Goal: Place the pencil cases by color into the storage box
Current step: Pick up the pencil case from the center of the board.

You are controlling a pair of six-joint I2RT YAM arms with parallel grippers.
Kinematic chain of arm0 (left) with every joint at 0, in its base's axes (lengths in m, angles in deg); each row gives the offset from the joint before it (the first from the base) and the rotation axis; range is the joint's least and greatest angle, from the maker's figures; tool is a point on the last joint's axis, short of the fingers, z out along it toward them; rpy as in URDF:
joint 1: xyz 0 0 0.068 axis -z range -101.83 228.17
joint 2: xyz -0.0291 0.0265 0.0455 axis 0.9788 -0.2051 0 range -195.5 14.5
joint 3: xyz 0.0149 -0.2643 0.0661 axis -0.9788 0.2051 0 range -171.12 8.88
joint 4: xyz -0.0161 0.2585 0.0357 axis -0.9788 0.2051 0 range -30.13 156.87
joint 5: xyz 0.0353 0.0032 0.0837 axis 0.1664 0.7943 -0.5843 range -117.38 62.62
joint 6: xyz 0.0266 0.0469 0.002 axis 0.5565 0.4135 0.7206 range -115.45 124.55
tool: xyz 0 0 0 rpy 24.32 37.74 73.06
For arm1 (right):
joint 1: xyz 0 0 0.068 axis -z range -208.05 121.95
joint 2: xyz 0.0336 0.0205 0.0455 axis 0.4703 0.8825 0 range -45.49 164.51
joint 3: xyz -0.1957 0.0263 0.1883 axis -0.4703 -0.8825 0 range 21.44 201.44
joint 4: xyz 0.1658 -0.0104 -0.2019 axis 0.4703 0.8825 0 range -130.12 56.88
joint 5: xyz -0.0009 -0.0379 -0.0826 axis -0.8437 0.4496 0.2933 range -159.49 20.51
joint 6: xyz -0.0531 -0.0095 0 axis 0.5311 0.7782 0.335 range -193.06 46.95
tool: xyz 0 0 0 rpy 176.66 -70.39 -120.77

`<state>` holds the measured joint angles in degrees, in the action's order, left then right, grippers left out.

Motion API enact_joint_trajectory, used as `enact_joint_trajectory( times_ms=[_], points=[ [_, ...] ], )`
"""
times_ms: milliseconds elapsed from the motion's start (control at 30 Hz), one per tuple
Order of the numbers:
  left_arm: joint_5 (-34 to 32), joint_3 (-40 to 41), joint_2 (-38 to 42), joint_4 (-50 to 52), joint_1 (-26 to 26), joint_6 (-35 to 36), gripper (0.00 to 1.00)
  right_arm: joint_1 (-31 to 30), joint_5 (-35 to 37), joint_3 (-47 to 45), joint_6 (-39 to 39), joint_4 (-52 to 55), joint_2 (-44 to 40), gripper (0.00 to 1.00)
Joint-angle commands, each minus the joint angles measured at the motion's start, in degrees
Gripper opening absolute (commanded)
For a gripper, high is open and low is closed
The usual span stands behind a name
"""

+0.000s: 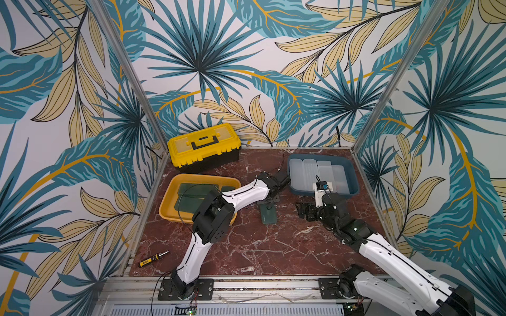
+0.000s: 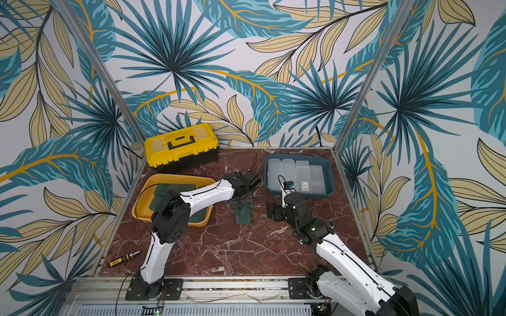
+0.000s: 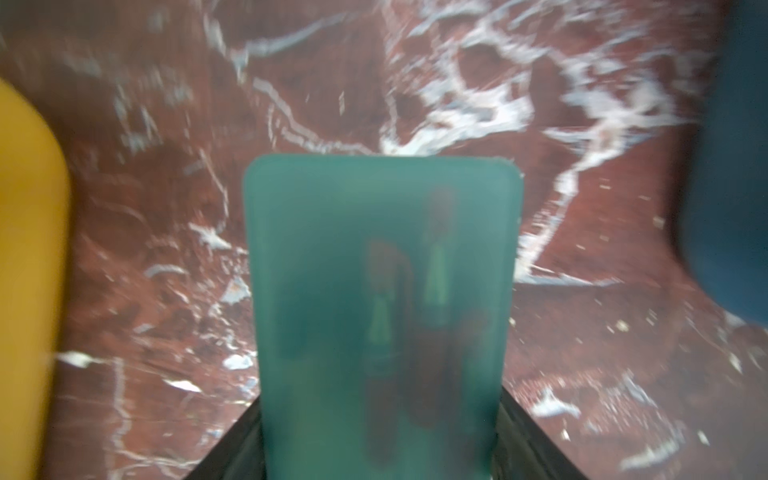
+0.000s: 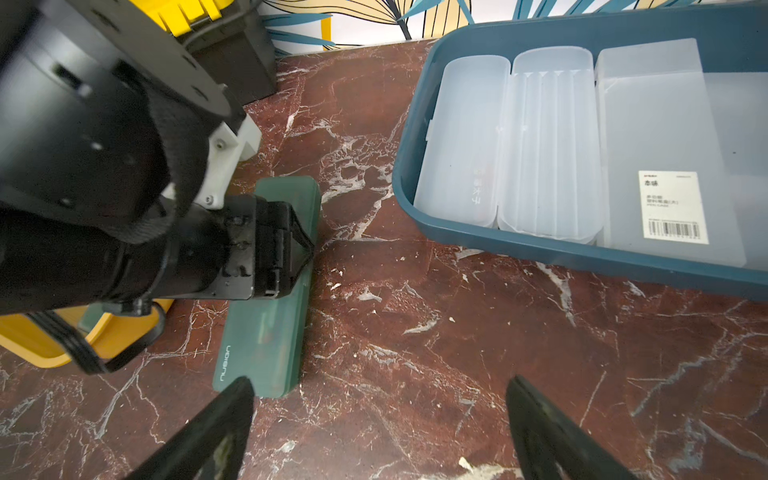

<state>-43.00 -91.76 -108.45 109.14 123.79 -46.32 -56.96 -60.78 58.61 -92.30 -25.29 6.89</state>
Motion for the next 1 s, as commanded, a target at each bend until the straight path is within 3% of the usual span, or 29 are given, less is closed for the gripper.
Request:
enact_joint_trajectory(
  times_ms=[0, 167, 433, 700, 967],
  points=[
    [0.8, -2.9, 5.4, 0.3, -0.6, 9.1, 0.59, -0.2, 0.2, -1.2, 0.4, -0.4, -0.7, 0.95],
    [5.1, -1.4, 9.3, 0.3, -2.1, 15.9, 0.59, -0.3, -1.0, -2.0, 1.1, -1.5, -1.7, 0.95],
    [4.9, 5.5, 21.4, 0.7, -6.2, 21.2, 0.60, -1.5, -2.6, -2.7, 2.5, -4.8, -1.5, 0.95],
    [6.8, 11.9, 32.2, 1.6, -14.5, 24.3, 0.60, -7.1, -1.0, -1.3, 4.3, -7.6, 2.0, 0.95],
    [11.5, 18.3, 37.4, 1.6, -23.9, 28.1, 0.60, -9.3, -0.3, -0.9, 4.5, -8.7, 3.1, 0.95]
  ],
)
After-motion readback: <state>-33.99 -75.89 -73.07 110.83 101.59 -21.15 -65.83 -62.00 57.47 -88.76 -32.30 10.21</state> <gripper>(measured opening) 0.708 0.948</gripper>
